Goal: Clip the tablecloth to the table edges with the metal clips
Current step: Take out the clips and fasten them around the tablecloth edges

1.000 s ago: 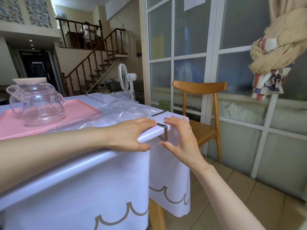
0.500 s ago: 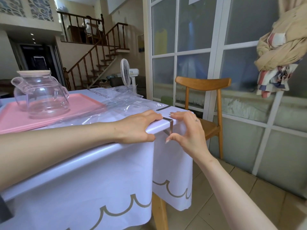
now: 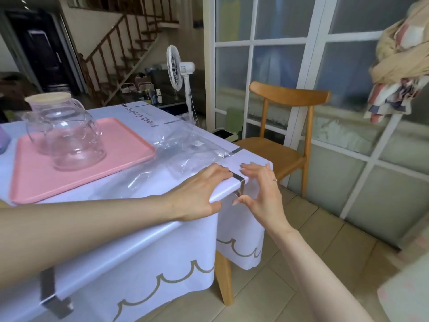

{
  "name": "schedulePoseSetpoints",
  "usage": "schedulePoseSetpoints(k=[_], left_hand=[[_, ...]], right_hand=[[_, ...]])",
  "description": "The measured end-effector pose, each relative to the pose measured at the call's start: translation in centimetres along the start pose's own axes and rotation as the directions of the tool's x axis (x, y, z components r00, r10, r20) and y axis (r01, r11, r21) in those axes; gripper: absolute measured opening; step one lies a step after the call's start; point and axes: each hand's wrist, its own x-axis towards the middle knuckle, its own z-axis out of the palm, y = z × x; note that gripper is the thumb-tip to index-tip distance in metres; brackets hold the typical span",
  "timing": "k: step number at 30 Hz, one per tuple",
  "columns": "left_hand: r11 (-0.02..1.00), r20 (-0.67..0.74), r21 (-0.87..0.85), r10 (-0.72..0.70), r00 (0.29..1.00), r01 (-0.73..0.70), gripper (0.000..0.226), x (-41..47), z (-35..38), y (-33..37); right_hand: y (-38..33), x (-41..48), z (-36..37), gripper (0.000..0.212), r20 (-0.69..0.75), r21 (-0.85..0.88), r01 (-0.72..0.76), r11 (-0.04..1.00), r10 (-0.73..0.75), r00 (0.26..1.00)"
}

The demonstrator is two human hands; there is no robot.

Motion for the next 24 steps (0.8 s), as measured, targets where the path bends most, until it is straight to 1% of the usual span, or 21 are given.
schedulePoseSetpoints(k=[2,4,9,12,15,19,21,24], left_hand=[[1.0,0.021,-0.008,-0.006,1.0,0.006,0.066,0.0,0.1,0.0],[1.0,0.042,0.012,-0.013,0.999,0.012,0.067,-0.1,0.2,0.1],[1.0,0.049,0.011,-0.019,0.999,0.019,0.067,-0.4,-0.2,0.5],[0.996,0.02,0.087,0.003,1.0,-0.005,0.069,-0.5,-0.2,0.5],[0.992,0.048,0.122,0.012,0.999,-0.017,0.074,-0.4,-0.5,0.6],[0.998,0.085,0.067,0.0,0.996,-0.006,0.07,-0.5,-1.2,0.5],[0.999,0.106,0.05,-0.01,0.994,0.004,0.067,-0.4,-1.4,0.6],[0.998,0.137,0.059,-0.023,0.99,0.015,0.069,0.0,-1.8,0.7]], right_hand=[[-0.4,-0.1,-0.3,0.061,0.04,0.0,-0.036,0.999,0.036,0.999],[-0.9,-0.2,-0.6,0.058,0.084,-0.026,-0.057,0.998,0.059,0.995],[-2.3,0.0,-2.1,0.043,0.191,-0.058,-0.138,0.989,0.147,0.971],[-2.7,0.5,-2.7,0.038,0.251,-0.132,-0.142,0.981,0.172,0.953],[-3.4,1.1,-3.1,0.04,0.283,-0.195,-0.181,0.964,0.232,0.93],[-4.8,2.0,-3.3,0.043,0.31,-0.284,-0.219,0.933,0.305,0.9],[-5.5,2.6,-3.4,0.045,0.35,-0.335,-0.239,0.911,0.356,0.867],[-5.9,3.7,-3.6,0.049,0.414,-0.36,-0.235,0.903,0.381,0.827]])
